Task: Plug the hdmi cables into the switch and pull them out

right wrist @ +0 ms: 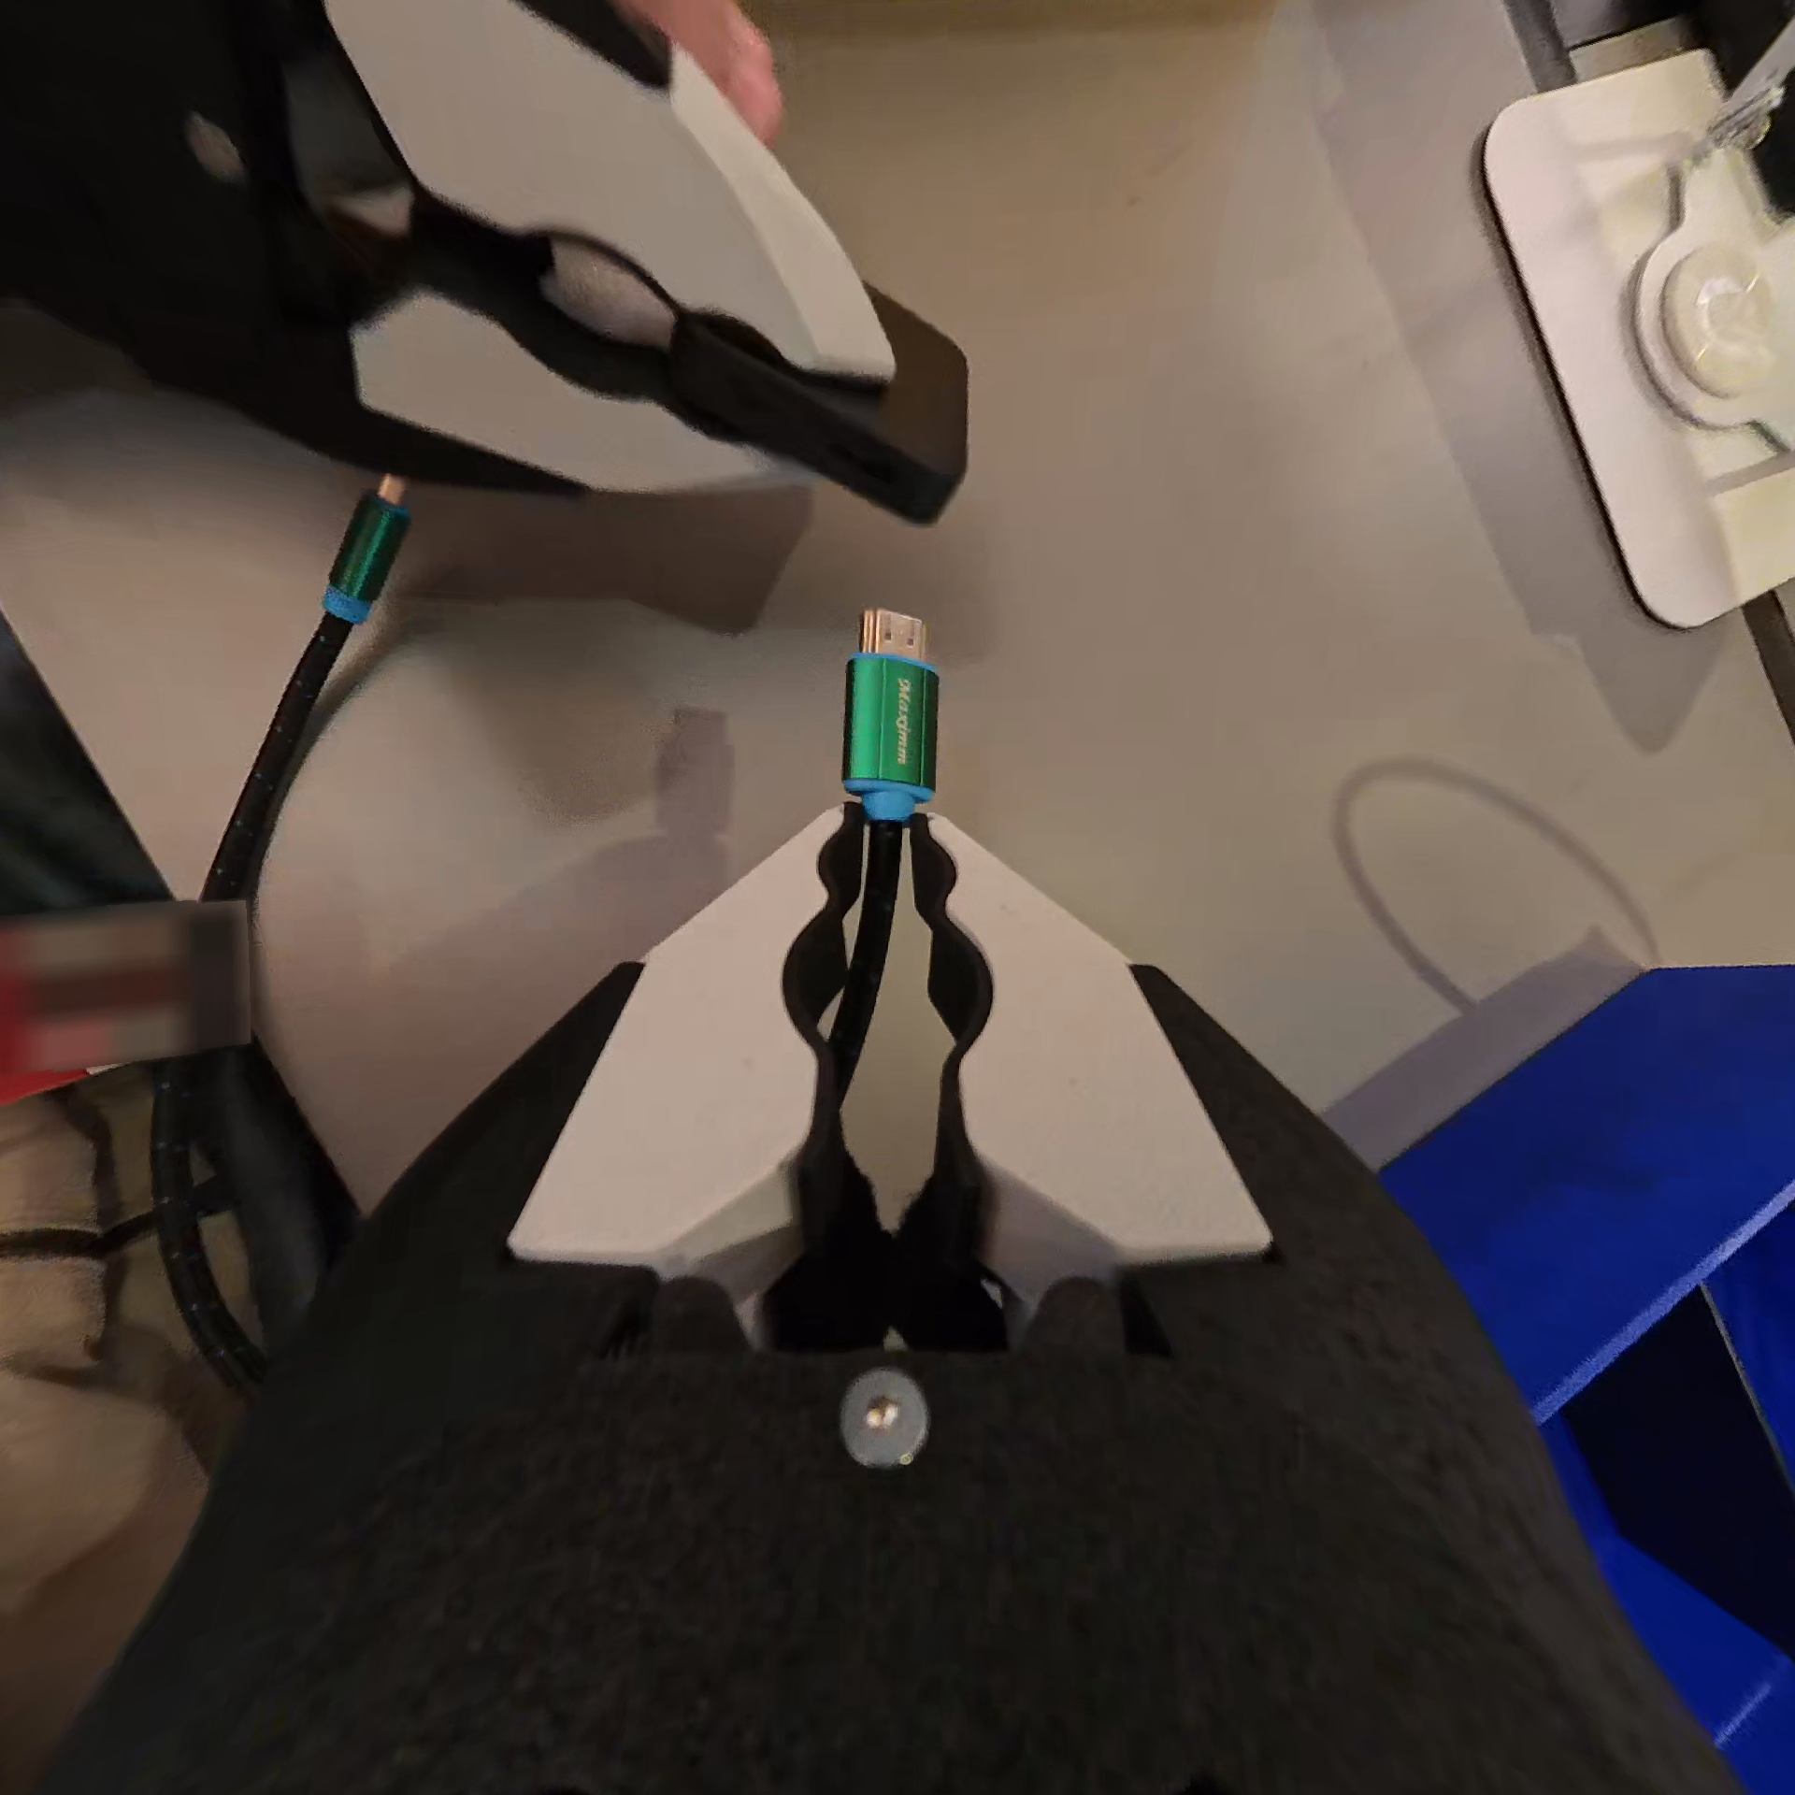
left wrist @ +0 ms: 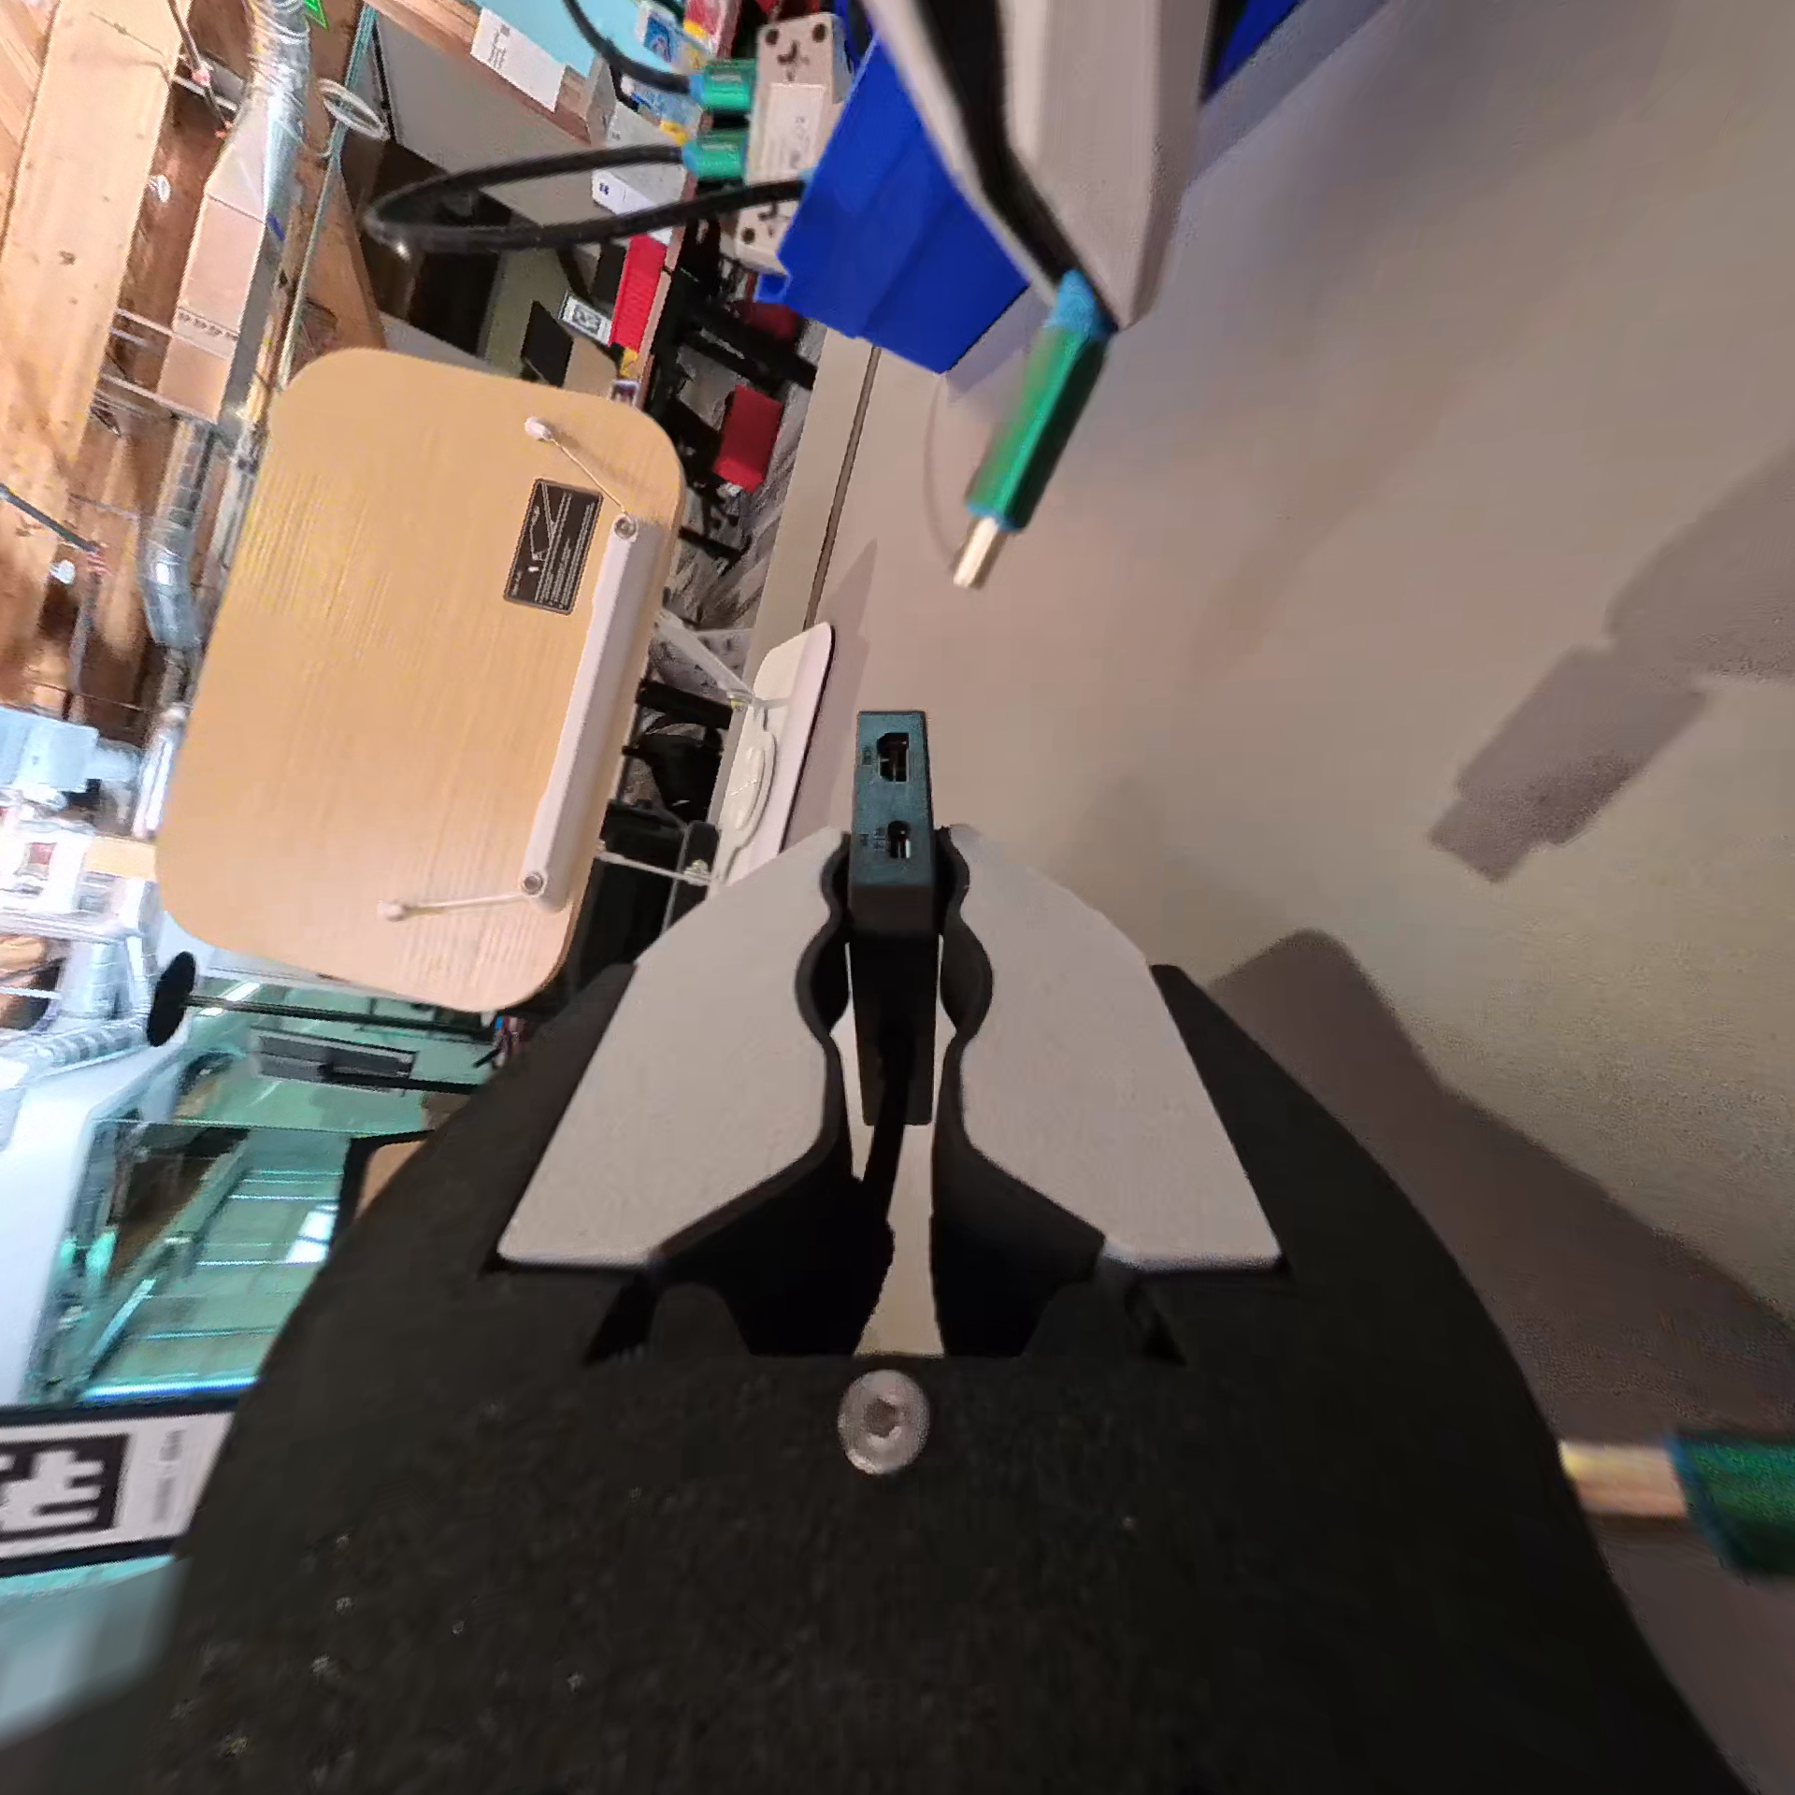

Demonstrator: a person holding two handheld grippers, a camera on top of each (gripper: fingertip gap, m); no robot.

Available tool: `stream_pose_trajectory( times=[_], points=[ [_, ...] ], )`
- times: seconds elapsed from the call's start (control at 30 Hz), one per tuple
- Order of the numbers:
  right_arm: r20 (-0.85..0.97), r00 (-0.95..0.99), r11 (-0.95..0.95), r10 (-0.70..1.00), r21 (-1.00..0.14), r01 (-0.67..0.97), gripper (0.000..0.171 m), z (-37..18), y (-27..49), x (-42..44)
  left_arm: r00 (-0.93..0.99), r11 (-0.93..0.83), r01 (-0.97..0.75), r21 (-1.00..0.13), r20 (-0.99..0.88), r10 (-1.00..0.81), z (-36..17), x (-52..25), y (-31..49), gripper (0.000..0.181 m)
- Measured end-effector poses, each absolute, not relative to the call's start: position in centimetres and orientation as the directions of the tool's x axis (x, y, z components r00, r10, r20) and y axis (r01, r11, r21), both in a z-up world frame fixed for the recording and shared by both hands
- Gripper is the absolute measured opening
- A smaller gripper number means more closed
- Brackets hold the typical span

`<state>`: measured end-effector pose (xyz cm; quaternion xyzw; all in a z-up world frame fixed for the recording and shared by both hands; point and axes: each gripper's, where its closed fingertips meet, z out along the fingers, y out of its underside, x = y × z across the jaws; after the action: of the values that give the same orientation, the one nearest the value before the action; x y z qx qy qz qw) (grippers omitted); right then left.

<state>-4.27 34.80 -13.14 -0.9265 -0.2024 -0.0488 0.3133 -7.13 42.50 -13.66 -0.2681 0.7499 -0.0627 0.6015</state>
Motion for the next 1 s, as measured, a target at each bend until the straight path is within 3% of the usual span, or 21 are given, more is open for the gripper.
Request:
stream_pose_trajectory(
  times=[0.23,1.0],
  points=[
    [0.207,0.915,-0.734,0.347,-0.548,0.402,0.009,-13.6,35.0,-5.0,-0.161,0.883,-0.332,-0.333,-0.902,-0.401,-14.3,-6.4,41.0,0.014],
    [0.130,0.956,-0.782,0.263,-0.552,0.290,0.009,-14.1,35.1,-4.9,-0.163,0.902,-0.376,-0.211,-0.943,-0.289,-14.5,-6.0,40.5,0.014]
  ],
)
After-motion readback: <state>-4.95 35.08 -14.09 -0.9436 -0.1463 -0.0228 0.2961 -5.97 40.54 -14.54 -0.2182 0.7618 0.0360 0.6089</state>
